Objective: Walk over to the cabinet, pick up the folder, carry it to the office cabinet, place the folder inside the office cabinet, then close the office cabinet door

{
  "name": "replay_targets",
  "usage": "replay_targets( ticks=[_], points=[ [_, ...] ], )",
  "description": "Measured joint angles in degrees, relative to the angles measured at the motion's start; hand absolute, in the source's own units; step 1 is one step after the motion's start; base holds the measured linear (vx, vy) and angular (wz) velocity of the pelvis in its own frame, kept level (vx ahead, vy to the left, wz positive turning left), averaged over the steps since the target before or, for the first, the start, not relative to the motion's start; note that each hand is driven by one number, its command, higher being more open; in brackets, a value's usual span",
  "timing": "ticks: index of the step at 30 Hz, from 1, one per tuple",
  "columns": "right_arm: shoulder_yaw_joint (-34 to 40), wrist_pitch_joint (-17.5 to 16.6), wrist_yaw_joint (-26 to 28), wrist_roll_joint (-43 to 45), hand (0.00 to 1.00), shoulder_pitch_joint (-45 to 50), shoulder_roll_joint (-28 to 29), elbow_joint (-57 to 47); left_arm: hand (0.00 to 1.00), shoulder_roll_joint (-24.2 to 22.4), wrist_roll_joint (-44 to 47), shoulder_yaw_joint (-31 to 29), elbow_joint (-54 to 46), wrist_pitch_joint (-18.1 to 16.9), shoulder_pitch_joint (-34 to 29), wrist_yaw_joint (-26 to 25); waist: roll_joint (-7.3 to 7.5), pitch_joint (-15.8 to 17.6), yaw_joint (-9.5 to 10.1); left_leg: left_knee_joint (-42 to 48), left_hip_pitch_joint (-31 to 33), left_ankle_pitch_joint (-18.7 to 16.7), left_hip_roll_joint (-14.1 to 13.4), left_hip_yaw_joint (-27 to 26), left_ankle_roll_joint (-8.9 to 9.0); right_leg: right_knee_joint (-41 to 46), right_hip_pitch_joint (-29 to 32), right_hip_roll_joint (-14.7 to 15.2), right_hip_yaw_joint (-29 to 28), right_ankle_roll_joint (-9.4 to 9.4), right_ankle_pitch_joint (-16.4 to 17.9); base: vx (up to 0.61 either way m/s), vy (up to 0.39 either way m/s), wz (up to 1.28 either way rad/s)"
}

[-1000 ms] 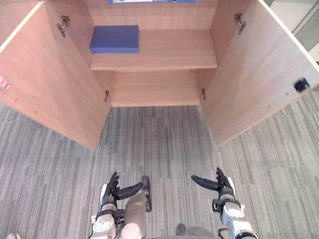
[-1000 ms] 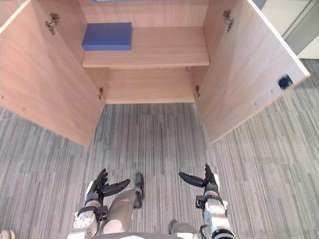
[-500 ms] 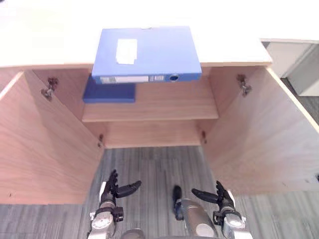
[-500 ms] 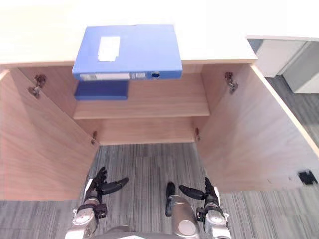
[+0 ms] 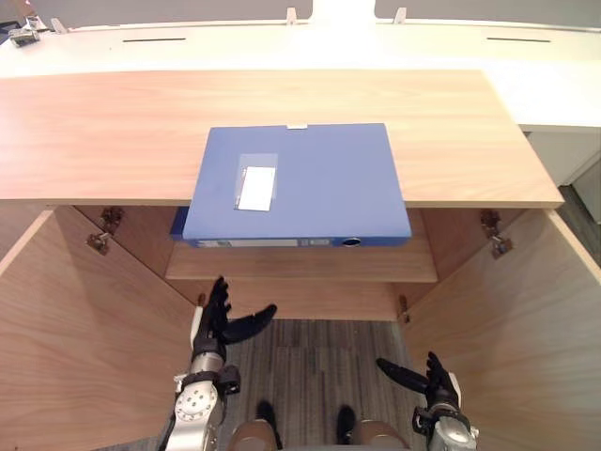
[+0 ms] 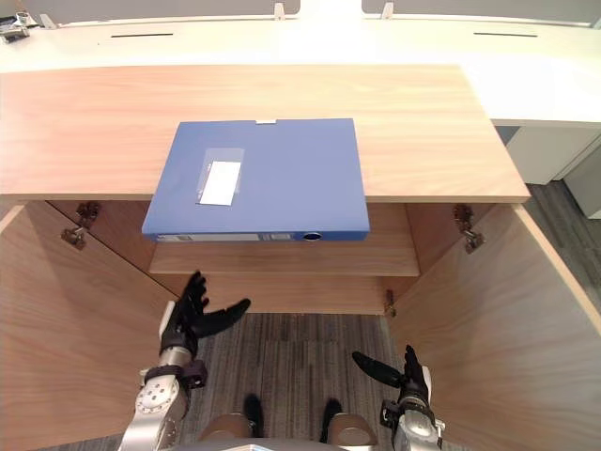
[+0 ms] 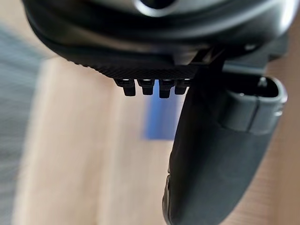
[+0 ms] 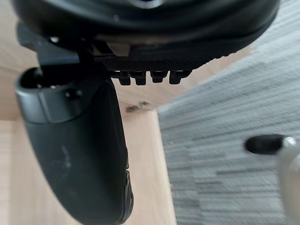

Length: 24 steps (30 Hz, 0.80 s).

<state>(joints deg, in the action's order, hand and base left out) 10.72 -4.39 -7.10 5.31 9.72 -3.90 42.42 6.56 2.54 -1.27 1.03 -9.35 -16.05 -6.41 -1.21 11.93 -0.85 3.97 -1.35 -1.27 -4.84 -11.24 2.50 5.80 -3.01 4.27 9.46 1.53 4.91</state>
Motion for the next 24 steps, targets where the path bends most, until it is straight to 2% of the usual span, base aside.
replay_targets(
  ticks=[5, 8, 14, 20, 24],
  points=[
    [-1.33, -0.55, 0.13, -0.56, 1.00, 0.26, -0.34, 0.47, 1.00, 2.68, -7.31, -1.24, -10.77, -1.59, -3.80, -3.47, -0.78, -1.49, 0.05, -3.22, -2.07, 0.76, 0.71, 0.48, -0.17, -0.89, -1.22, 0.19, 0.24, 0.14, -0.09, 0.05, 0.018, 0.06],
    [-2.86, -1.77, 0.17, -1.57, 1.00, -0.11, -0.92, 0.57, 1.00, 4.72, -13.98, -1.15, -16.13, -3.68, -5.47, -5.71, -1.29, -2.13, 0.11, -4.32, -2.97, 1.24, 0.92, 0.91, -0.12, -0.91, -1.80, 0.07, 0.41, 0.17, -0.11, -0.01, -0.004, 0.07],
    [-5.96, -2.79, 0.14, -3.97, 1.00, 0.13, -2.00, 3.28, 1.00, 7.19, -23.79, -0.27, -24.35, -5.93, -7.13, -8.24, -1.32, -3.78, 0.01, -4.40, -3.16, 1.40, 1.09, 0.97, 0.04, -2.14, -2.55, -0.03, -0.17, 0.44, -0.29, -0.06, -0.009, -0.01],
    [-6.80, -2.78, 0.04, -5.09, 1.00, 2.24, -3.48, 4.32, 1.00, 11.22, -31.91, 2.61, -28.38, -7.88, -7.31, -8.94, -1.37, -5.27, -0.15, -5.15, -4.40, 1.87, 1.02, 0.76, 0.11, -2.41, -3.34, -0.28, -0.72, 0.58, -0.49, -0.04, -0.015, -0.03],
    [-7.85, -2.79, 0.06, -5.41, 1.00, 2.44, -4.02, 5.67, 1.00, 13.70, -36.08, 4.27, -28.39, -7.92, -6.86, -9.60, -1.29, -6.32, -0.60, -5.75, -5.47, 1.87, 1.02, 0.14, 0.11, -2.62, -4.05, -0.37, -1.48, 0.60, -0.53, -0.02, -0.008, -0.08]
  ],
)
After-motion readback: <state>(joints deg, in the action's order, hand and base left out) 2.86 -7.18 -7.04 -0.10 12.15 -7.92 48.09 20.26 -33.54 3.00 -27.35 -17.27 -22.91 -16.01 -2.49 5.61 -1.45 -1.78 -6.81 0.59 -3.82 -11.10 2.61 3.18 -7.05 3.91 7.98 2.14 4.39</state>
